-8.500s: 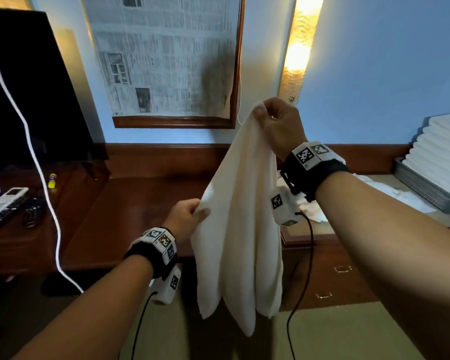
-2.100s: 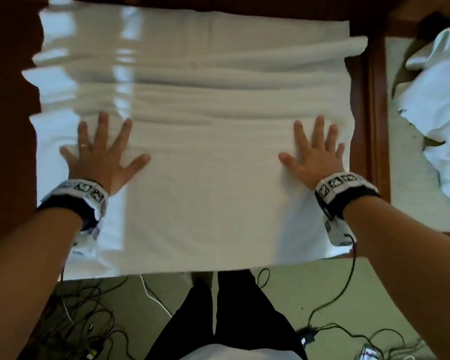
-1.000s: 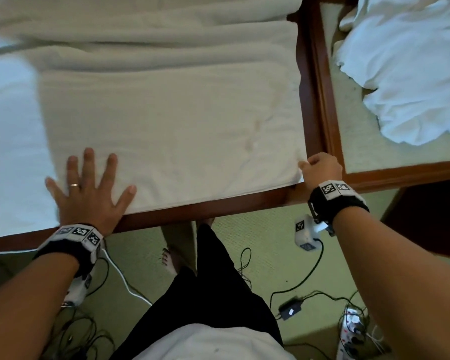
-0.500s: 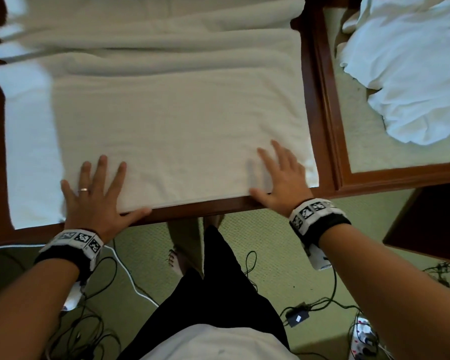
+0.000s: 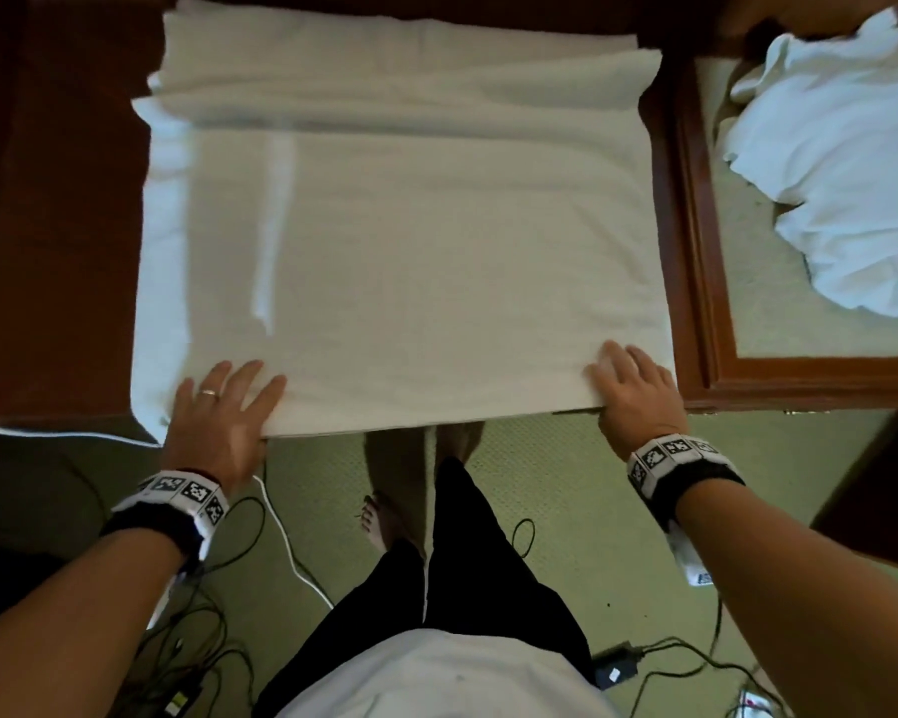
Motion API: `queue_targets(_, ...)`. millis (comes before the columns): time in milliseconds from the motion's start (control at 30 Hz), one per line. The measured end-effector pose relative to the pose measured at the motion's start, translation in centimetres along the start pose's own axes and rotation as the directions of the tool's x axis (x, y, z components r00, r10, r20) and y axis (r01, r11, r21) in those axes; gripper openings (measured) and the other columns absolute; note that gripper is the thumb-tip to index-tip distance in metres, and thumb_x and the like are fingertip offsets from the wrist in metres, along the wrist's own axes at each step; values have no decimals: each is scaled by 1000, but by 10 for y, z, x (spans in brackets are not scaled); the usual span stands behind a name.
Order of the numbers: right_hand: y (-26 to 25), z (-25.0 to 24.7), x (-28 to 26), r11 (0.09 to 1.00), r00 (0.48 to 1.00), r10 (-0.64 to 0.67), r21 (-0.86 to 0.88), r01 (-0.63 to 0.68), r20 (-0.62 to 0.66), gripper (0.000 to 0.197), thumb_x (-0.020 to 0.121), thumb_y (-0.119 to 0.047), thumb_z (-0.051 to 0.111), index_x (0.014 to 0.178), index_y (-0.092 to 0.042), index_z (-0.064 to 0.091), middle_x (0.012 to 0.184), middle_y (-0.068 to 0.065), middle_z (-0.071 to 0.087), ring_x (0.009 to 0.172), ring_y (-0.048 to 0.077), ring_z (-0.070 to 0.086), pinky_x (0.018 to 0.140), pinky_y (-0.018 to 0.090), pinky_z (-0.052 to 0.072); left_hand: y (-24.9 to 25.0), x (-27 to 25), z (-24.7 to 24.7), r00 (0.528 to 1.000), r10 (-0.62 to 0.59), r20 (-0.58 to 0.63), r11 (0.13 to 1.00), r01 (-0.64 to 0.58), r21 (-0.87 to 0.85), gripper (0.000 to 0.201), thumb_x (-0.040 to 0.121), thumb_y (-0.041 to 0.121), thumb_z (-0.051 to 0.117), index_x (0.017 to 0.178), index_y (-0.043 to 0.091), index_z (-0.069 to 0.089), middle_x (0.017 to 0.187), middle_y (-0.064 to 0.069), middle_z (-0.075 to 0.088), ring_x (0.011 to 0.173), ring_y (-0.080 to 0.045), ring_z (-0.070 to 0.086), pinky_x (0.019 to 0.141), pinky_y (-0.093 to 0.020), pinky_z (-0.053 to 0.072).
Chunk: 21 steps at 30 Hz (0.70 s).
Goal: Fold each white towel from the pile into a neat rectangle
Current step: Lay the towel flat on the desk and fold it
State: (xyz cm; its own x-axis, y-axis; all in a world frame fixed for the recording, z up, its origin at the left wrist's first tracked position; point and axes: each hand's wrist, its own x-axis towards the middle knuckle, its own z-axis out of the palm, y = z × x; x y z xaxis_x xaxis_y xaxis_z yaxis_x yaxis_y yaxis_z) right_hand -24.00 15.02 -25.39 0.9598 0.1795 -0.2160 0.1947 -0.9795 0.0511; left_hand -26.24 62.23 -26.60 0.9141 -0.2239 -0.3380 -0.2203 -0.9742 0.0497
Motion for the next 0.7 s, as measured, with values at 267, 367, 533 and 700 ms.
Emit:
queue_targets(267, -3, -50, 4, 977, 792, 214, -116, -180, 572, 32, 92, -15, 51, 121, -18, 64, 121, 9, 66, 107, 29, 66, 87, 35, 53, -22, -2, -47, 871, -176, 459, 977, 213, -31, 40, 100, 5, 43, 131, 19, 64, 136, -9, 61, 121, -28, 59, 100, -35, 49)
queue_targets(367, 2, -60, 12, 972, 773, 228, -96, -214, 592, 30, 91, -12, 49, 116, -13, 65, 120, 11, 67, 106, 29, 66, 88, 36, 54, -29, 2, -63, 855, -201, 478, 959, 272, -84, 40, 103, 5, 38, 133, 11, 63, 144, -10, 56, 131, -28, 53, 105, -31, 42)
queue_targets(533, 16, -99, 52, 961, 879, 270, -49, -273, 393, 27, 92, -5, 44, 108, -8, 66, 114, 16, 66, 104, 34, 64, 81, 34, 50, -48, 34, -104, 914, -345, 214, 881, 394, -261, 26, 101, 6, 47, 109, 6, 72, 118, -21, 67, 99, -39, 66, 77, -37, 56)
queue_targets(700, 31, -131, 104, 940, 907, 319, 32, -340, 275, 25, 88, -1, 45, 95, -10, 67, 98, 17, 66, 88, 35, 61, 77, 38, 51, -57, 84, -143, 906, -403, 126, 857, 423, -296, 20, 98, 8, 51, 81, 13, 60, 88, -18, 58, 78, -28, 49, 77, -36, 45)
